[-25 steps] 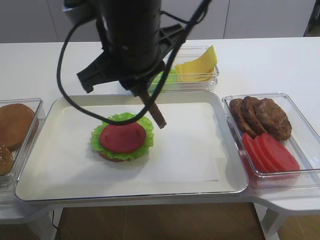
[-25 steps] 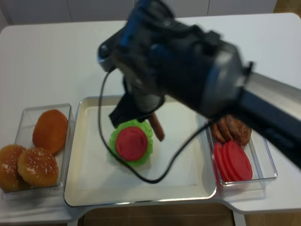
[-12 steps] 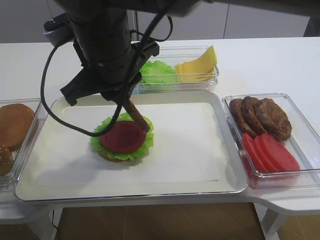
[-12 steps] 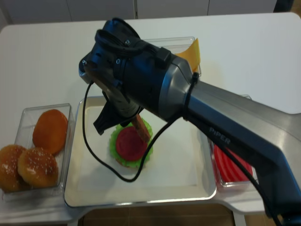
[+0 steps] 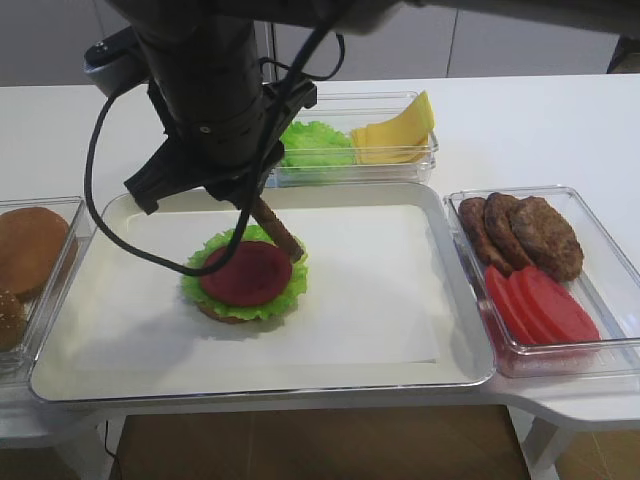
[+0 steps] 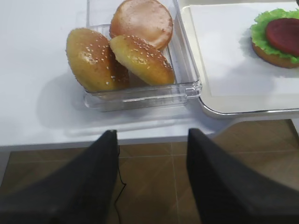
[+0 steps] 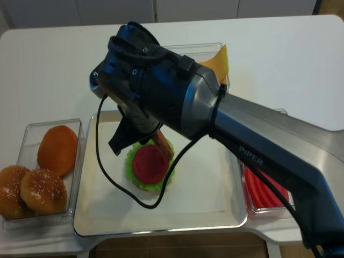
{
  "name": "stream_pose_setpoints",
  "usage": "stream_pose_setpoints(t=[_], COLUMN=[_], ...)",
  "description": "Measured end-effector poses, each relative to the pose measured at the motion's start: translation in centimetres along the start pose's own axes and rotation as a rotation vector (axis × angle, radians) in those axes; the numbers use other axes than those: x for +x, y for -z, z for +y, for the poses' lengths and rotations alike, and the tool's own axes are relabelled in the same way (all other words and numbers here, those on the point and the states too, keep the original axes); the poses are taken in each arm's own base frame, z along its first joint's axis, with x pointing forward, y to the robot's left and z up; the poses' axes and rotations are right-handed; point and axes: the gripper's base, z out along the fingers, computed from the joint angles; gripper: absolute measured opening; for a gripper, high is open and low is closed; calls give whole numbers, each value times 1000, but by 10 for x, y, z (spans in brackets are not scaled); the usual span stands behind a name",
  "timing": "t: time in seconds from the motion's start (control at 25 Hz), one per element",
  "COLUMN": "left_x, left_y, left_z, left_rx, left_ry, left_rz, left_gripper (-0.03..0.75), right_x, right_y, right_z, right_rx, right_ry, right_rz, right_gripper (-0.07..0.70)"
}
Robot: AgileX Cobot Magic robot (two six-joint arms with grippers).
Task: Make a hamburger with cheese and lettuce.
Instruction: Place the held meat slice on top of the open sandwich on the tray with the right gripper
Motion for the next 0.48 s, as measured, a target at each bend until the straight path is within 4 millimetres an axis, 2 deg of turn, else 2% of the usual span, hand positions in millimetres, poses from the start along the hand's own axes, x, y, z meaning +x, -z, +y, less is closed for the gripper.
stream_pose_setpoints(t=[0.48], left_x=[0], left_y=[0], left_z=[0], left_rx=[0], left_ry=[0], left_rz=[0], left_gripper=[358], right_x=[0], right_y=[-9], right_z=[4], right_rx=[-8], right_ry=[24], right_rz=[24], right_gripper=[110])
